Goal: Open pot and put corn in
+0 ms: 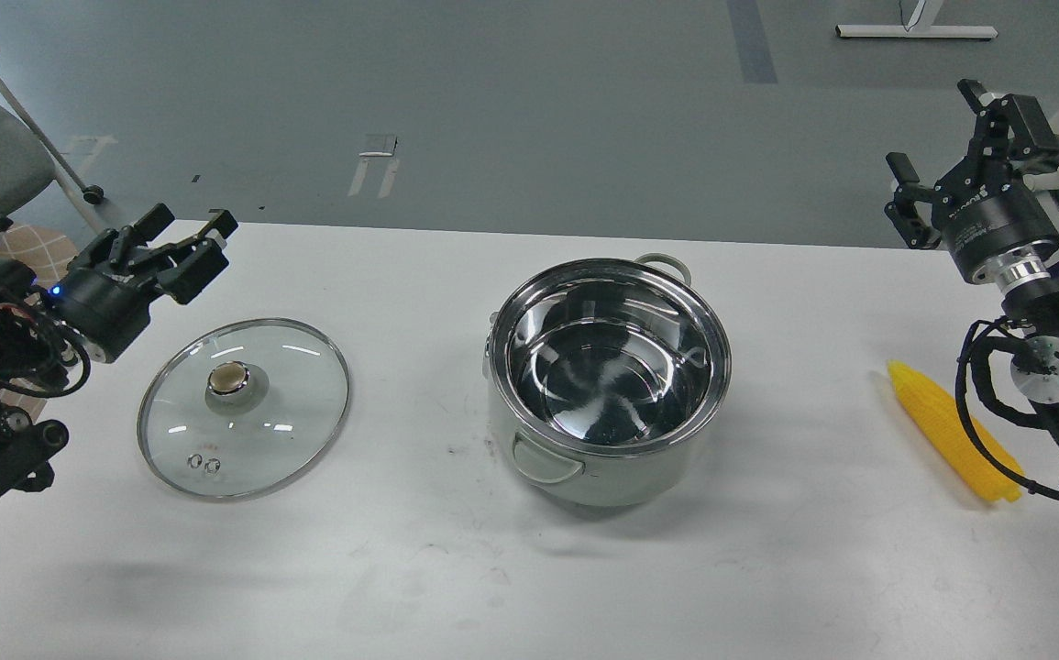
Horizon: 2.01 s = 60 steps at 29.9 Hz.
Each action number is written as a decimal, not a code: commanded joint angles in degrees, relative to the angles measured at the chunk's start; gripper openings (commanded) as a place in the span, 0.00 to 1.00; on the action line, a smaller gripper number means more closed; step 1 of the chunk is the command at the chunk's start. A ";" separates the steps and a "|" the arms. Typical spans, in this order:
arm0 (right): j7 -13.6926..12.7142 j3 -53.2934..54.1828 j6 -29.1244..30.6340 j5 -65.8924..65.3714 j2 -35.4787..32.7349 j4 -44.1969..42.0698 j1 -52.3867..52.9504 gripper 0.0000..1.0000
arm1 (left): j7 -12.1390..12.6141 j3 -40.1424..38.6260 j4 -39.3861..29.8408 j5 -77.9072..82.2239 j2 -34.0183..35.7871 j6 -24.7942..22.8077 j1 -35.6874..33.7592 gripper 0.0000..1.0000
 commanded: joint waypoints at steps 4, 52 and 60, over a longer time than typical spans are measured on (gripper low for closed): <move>0.00 -6.00 -0.17 -12.00 -9.84 5.68 2.43 1.00 | -0.01 -0.05 -1.00 -20.90 -1.34 -11.83 -10.23 0.96; 0.00 -20.86 -22.84 -81.89 -23.14 10.71 -13.30 1.00 | -0.01 -2.60 -2.24 -47.47 -16.90 -21.77 -14.29 0.97; 0.00 -24.38 -22.93 -82.60 -18.31 6.75 -11.19 0.98 | -0.01 -2.60 -2.68 -47.47 -16.81 -21.77 -14.29 0.97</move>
